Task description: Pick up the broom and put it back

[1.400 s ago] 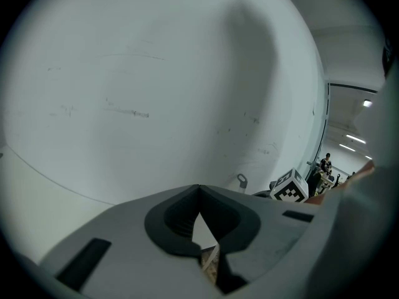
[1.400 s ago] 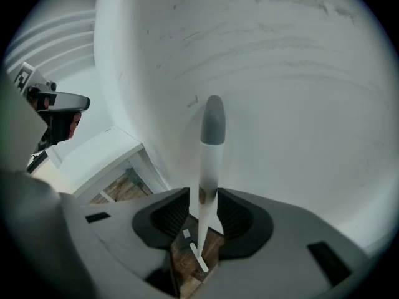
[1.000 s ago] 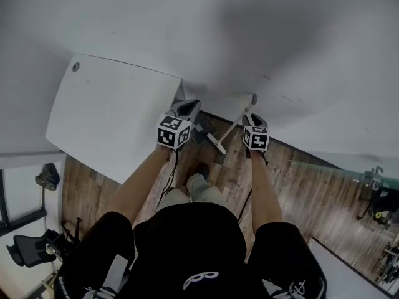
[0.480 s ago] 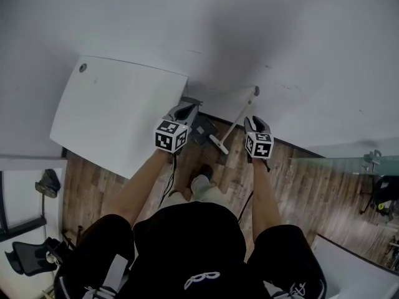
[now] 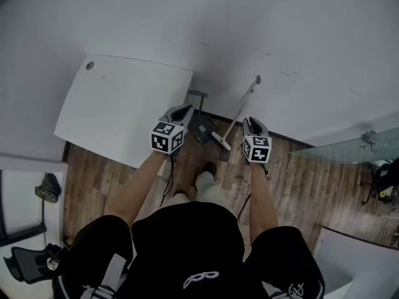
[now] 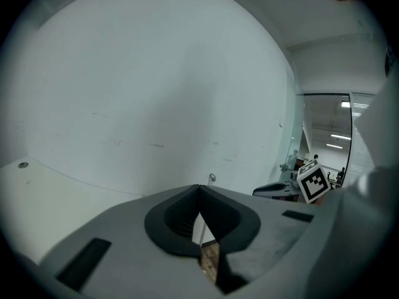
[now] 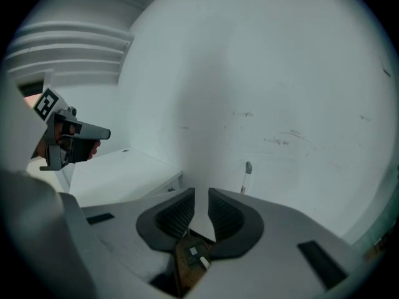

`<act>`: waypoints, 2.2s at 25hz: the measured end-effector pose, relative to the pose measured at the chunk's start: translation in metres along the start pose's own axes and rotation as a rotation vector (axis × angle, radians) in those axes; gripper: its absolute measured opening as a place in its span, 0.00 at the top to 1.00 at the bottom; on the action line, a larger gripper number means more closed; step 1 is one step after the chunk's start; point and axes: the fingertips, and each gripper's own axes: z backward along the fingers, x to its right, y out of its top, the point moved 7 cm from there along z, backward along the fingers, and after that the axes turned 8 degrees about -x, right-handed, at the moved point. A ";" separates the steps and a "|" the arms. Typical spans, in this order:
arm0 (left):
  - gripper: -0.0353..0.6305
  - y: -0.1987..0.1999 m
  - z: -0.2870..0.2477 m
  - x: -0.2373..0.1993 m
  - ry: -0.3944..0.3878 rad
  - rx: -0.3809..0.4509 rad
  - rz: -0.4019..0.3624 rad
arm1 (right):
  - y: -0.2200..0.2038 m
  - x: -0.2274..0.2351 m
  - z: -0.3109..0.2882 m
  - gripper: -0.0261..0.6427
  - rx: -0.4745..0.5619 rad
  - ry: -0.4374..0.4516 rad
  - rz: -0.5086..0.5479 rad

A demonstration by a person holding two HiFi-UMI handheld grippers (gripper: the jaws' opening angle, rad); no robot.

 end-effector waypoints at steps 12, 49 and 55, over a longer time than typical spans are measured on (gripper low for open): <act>0.92 -0.041 0.103 0.025 0.001 0.054 0.067 | -0.031 -0.059 0.105 0.91 0.112 -0.042 -0.040; 0.92 -0.051 0.176 0.104 0.032 0.125 0.030 | -0.068 -0.086 0.223 0.92 0.178 -0.031 -0.043; 0.92 -0.053 0.180 0.101 0.042 0.125 0.033 | -0.066 -0.089 0.219 0.92 0.173 -0.020 -0.035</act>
